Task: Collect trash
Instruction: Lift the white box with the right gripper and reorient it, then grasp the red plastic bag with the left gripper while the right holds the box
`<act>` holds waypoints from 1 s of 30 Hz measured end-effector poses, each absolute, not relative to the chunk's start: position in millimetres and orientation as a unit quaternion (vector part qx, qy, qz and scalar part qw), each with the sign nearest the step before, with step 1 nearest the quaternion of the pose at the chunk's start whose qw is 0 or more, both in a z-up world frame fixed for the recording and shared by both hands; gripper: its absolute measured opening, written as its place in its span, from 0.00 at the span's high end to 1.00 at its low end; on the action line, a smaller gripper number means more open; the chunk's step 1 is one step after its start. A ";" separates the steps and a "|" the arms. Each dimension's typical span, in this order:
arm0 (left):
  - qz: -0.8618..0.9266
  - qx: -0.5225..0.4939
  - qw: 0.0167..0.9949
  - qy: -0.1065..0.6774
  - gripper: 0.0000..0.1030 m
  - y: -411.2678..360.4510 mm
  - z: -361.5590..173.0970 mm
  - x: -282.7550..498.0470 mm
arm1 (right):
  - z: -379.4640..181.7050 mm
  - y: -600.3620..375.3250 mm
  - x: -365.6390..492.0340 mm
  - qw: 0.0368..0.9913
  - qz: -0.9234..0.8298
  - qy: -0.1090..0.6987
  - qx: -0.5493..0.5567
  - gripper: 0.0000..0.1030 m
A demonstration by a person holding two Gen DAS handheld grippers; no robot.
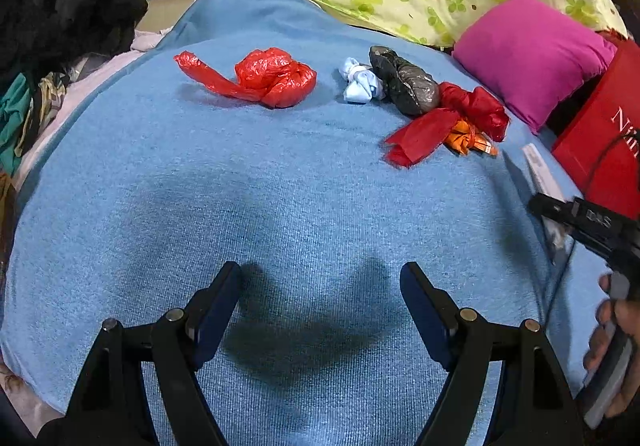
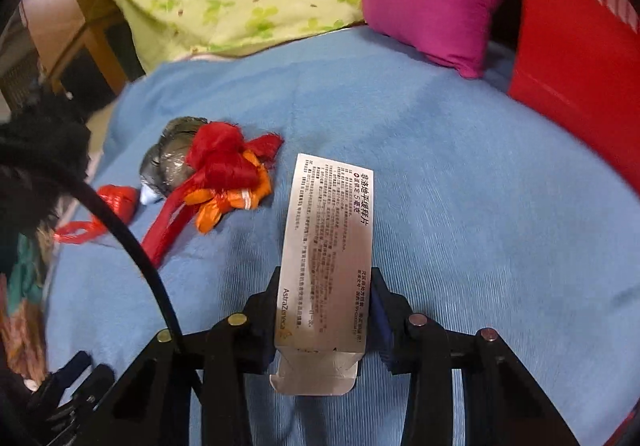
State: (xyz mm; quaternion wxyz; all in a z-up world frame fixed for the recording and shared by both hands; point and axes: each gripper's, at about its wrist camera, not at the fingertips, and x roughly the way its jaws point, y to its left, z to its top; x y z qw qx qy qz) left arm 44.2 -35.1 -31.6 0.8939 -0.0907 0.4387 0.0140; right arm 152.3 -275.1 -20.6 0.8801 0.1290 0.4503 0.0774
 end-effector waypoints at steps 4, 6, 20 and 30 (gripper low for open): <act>0.026 -0.098 0.894 0.436 0.21 -29.8 -28.0 51.4 | -9.7 -279.2 153.6 0.892 0.098 0.417 0.145 0.60; 0.041 -0.108 0.896 0.429 0.21 -20.9 -20.7 61.9 | -11.3 -277.9 152.8 0.890 0.109 0.416 0.153 0.60; 0.092 -0.009 0.901 0.423 0.13 -2.2 -3.6 225.4 | -15.2 -271.0 156.7 0.881 0.151 0.409 0.183 0.60; 0.091 -0.031 0.894 0.438 0.44 15.8 -14.4 198.9 | -14.7 -264.9 158.1 0.887 0.146 0.406 0.166 0.60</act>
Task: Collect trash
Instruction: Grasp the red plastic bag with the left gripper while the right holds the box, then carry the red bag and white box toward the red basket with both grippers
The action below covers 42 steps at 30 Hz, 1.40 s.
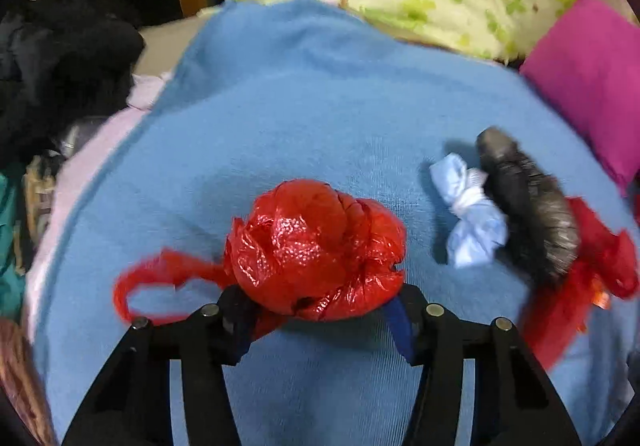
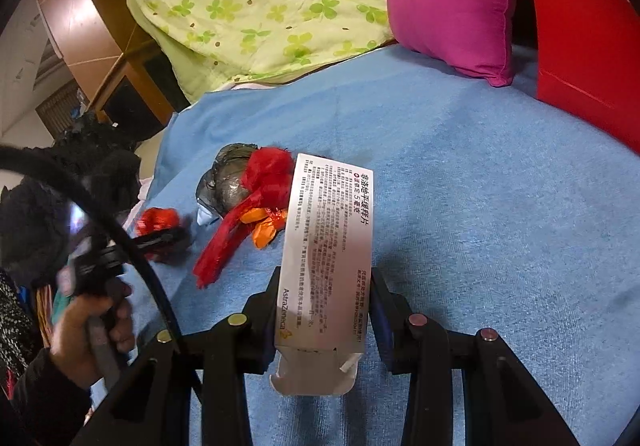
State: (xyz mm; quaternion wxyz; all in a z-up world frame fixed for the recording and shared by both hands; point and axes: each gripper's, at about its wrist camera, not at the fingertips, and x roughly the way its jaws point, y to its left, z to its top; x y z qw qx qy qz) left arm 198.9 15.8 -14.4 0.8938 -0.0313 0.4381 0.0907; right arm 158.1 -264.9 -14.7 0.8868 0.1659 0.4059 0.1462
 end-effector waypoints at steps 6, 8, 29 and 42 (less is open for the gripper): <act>0.104 -0.042 0.891 0.439 0.44 14.9 10.9 142.0 | -9.7 -259.3 146.9 0.897 0.136 0.398 0.135 0.60; 0.108 -0.051 0.887 0.445 0.44 11.5 12.7 128.0 | -4.8 -260.1 139.3 0.901 0.131 0.394 0.127 0.60; 0.068 -0.070 0.905 0.414 0.44 -19.3 57.1 16.1 | 48.0 -292.0 -1.8 0.917 0.108 0.364 0.126 0.60; 0.028 -0.049 0.917 0.395 0.44 -63.9 80.8 2.9 | 76.1 -328.0 -37.7 0.933 0.069 0.328 0.130 0.60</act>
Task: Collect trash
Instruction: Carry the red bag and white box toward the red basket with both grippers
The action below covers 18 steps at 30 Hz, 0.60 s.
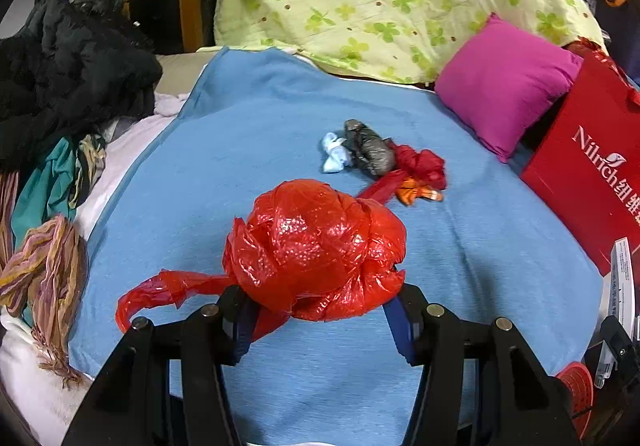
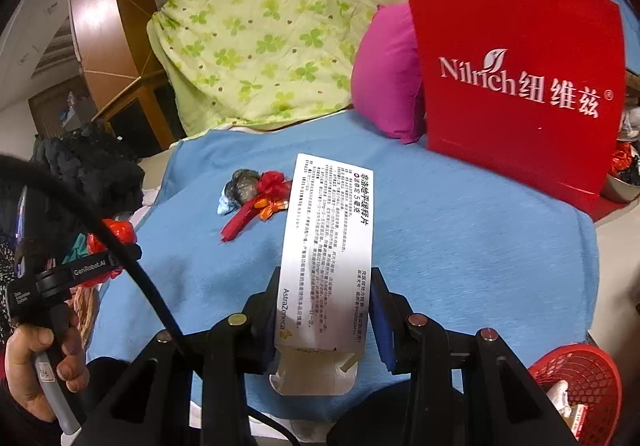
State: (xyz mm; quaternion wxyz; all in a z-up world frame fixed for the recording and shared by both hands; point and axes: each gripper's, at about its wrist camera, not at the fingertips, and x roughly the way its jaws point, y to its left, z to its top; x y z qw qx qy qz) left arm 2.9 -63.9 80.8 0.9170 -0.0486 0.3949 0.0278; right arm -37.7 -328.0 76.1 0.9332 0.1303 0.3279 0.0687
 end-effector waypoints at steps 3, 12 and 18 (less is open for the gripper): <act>0.020 -0.043 0.919 0.392 0.44 -72.5 85.2 0.7 | 77.8 -335.2 -43.8 0.934 0.062 0.323 0.136 0.60; -0.003 -0.027 0.922 0.387 0.44 -101.0 92.4 -2.6 | 77.9 -366.2 -61.1 0.937 0.032 0.314 0.153 0.60; -0.020 -0.012 0.922 0.387 0.44 -123.7 92.1 -6.5 | 73.4 -389.5 -71.5 0.936 0.009 0.311 0.166 0.60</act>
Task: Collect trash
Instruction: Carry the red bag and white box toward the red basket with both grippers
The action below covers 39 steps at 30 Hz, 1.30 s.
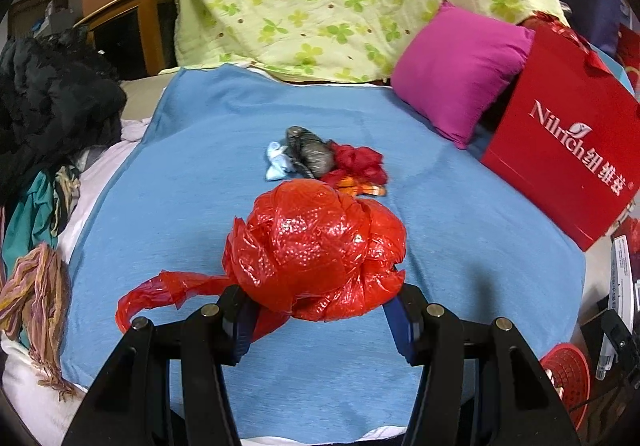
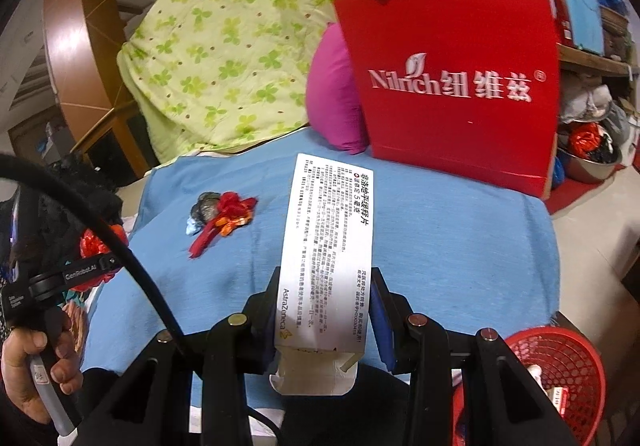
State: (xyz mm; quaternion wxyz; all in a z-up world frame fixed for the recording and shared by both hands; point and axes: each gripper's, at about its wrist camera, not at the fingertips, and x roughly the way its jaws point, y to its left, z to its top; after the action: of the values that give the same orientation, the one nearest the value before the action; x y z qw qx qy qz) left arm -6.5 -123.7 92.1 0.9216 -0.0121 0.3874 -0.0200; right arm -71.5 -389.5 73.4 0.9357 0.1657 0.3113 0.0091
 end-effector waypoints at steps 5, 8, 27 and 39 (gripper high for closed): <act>-0.034 0.001 0.921 0.387 0.44 -141.1 93.1 -10.3 | 65.1 -408.5 -85.2 0.932 -0.008 0.316 0.178 0.60; -0.044 0.009 0.921 0.387 0.44 -152.9 93.2 -12.3 | 60.1 -419.0 -94.8 0.930 -0.020 0.318 0.183 0.60; -0.113 0.048 0.912 0.391 0.44 -228.6 90.7 -29.6 | 38.4 -475.7 -139.8 0.917 -0.087 0.326 0.213 0.60; -0.144 0.070 0.904 0.396 0.44 -264.2 82.9 -42.7 | 18.1 -505.8 -169.2 0.904 -0.126 0.341 0.227 0.60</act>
State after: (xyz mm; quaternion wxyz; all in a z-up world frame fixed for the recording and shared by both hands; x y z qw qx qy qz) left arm -42.7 -264.2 82.9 0.9041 0.0701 0.3960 -0.1440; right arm -169.2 -505.8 18.1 0.9035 0.2272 0.3410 -0.1257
